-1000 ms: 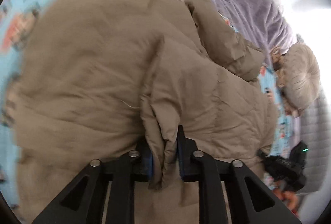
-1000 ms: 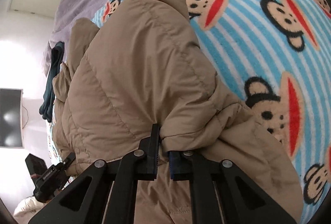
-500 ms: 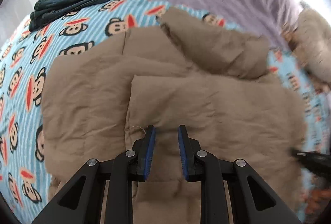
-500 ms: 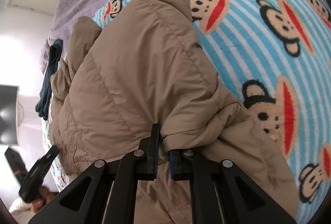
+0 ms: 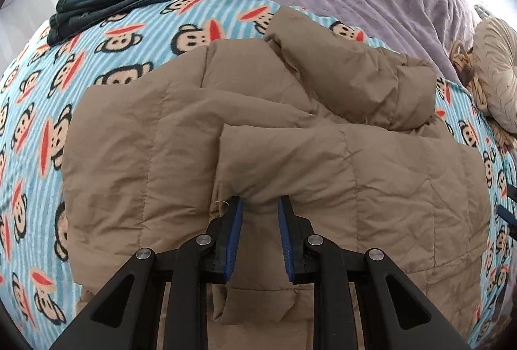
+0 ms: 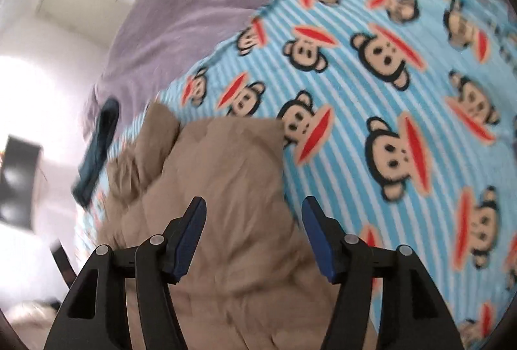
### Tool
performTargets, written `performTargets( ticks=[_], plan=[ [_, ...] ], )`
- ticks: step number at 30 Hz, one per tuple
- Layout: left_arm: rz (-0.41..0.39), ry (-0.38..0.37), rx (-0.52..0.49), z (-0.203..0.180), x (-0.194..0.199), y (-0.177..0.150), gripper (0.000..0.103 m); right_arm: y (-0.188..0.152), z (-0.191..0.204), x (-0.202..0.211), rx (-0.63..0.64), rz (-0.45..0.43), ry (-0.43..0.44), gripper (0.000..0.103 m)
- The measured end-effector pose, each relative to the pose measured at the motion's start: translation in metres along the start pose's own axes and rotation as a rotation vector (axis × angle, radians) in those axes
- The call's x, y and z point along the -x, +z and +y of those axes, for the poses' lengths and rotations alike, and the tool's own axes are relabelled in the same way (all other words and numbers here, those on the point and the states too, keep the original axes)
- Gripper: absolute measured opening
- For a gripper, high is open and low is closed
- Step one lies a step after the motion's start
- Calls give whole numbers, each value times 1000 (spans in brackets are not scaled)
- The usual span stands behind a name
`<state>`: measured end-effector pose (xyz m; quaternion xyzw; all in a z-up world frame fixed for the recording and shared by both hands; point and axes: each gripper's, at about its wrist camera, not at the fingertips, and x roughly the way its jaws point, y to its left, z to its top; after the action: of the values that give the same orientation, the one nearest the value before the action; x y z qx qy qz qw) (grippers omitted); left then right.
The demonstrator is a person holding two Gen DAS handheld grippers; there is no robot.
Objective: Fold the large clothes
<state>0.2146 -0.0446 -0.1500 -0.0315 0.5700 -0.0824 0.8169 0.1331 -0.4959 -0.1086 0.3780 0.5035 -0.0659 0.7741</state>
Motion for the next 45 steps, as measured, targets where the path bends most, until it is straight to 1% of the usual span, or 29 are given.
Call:
performTargets(
  ticks=[2, 3, 4, 5, 6, 8, 9, 10, 12, 15, 16, 18, 19, 21, 23, 25, 28, 30, 32, 34, 36, 38, 42, 45],
  plan=[
    [-2, 4, -3, 0, -2, 0, 24, 17, -13, -23, -63, 33, 19, 66],
    [-6, 15, -13, 0, -2, 0, 24, 24, -18, -35, -96, 50, 38, 63],
    [-9, 23, -22, 0, -4, 1, 24, 30, -22, -45, -127, 69, 74, 56],
    [-10, 28, -28, 0, -6, 2, 24, 33, -22, -52, -147, 81, 113, 21],
    [-9, 28, -30, 0, -7, 3, 24, 36, -21, -60, -162, 101, 157, 10],
    [-5, 12, -28, 2, -14, 5, 24, 39, -18, -70, -140, 97, 100, 10],
    [-5, 1, -26, 3, -18, 6, 24, 41, -16, -80, -101, 106, 40, 10],
    [-5, -3, -26, 4, -20, 6, 24, 39, -15, -85, -83, 108, 1, 10],
    [-10, -11, -35, 2, -24, 6, 24, 40, -23, -99, -56, 110, -99, 1],
    [-14, 9, -56, -2, -25, 5, 24, 38, -29, -98, -68, 102, -96, 1],
    [-14, 11, -60, -2, -25, 5, 24, 36, -27, -93, -51, 97, -113, 1],
    [-12, 7, -59, -2, -26, 6, 24, 30, -19, -81, 7, 85, -190, 2],
    [-10, 5, -57, -1, -26, 6, 24, 25, -13, -72, 46, 65, -220, 2],
    [-10, 6, -57, -1, -26, 6, 24, 13, 0, -50, 119, 8, -252, 2],
    [-12, 10, -59, -2, -26, 6, 24, -3, 12, -31, 179, -33, -247, 2],
    [-15, 17, -58, -2, -26, 6, 24, -21, 25, -20, 250, -45, -234, 3],
    [-17, 30, -52, -4, -27, 5, 24, -44, 36, -30, 311, 1, -234, 6],
    [-18, 34, -63, -5, -28, 4, 24, -57, 26, -42, 303, 33, -275, 6],
    [-21, 42, -78, -8, -28, 2, 24, -59, 14, -55, 277, 60, -282, 6],
    [-17, 56, -88, -10, -27, 1, 24, -59, 13, -62, 259, 69, -292, 6],
    [-2, 80, -90, -12, -21, 2, 24, -55, 18, -65, 267, 78, -322, 6],
    [7, 95, -79, -12, -10, 1, 25, -51, 22, -62, 277, 80, -333, 6],
    [-4, 79, -64, -3, 15, -16, 25, -51, 19, -41, 255, 77, -322, 7],
    [20, 84, -68, 4, 15, -30, 25, -57, 16, -26, 233, 84, -322, 7]
  ],
)
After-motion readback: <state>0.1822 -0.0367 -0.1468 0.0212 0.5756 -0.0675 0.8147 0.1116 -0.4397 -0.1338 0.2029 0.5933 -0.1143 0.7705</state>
